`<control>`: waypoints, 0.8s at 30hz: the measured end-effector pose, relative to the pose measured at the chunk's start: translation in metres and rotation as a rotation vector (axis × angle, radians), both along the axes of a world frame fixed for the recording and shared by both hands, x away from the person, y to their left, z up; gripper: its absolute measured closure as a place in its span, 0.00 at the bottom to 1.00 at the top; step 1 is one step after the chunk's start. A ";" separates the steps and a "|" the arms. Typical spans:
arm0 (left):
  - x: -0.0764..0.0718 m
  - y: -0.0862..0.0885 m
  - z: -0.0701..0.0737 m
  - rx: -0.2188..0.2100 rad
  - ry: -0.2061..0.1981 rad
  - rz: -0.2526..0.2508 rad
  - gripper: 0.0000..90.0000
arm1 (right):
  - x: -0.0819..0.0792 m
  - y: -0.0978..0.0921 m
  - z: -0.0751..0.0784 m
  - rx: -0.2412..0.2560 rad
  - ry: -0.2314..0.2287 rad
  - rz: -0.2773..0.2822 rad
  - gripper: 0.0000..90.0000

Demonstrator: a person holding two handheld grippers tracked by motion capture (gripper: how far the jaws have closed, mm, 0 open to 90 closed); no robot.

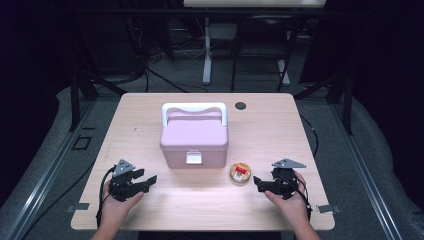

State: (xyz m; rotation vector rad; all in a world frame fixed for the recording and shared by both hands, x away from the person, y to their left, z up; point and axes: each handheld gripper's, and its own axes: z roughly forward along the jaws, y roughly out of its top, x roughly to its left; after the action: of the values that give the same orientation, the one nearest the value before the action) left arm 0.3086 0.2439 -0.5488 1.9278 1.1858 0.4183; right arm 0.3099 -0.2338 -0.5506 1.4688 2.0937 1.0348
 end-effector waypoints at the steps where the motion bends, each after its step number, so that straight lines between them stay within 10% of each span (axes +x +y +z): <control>1: -0.001 0.001 0.000 -0.002 -0.009 0.003 0.44 | 0.002 0.002 0.001 0.019 0.011 -0.002 0.13; 24: -0.001 0.001 0.000 -0.008 -0.001 -0.001 0.44 | 0.045 0.053 -0.004 0.031 0.119 0.082 0.09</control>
State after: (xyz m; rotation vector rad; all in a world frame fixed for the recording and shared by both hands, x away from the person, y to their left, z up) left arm 0.3074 0.2447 -0.5489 1.9217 1.1841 0.4131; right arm 0.3553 -0.1811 -0.5550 1.5047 2.2473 1.0369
